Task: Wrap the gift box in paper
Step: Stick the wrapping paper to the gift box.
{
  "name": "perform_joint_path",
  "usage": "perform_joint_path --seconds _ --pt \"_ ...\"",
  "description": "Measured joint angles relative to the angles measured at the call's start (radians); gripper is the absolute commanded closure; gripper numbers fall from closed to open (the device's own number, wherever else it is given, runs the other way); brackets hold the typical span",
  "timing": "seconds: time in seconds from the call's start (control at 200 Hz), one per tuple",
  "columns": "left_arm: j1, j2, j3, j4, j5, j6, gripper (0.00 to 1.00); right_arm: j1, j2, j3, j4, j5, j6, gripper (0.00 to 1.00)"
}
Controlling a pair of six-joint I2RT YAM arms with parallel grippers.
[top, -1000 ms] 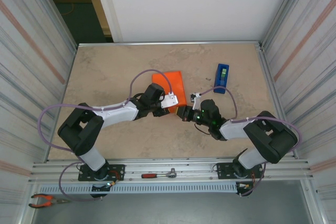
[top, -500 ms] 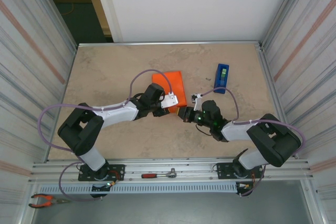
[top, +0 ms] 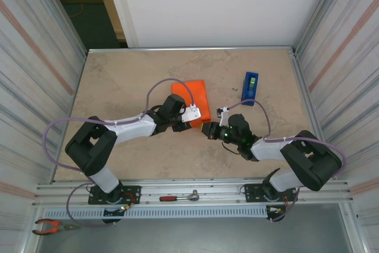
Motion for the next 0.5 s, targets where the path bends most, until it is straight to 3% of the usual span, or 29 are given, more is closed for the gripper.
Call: perform_joint_path --seconds 0.501 --pt "0.000 0.000 0.000 0.000 0.000 0.000 0.31 0.021 -0.013 0.000 -0.005 0.000 -0.001 1.00"
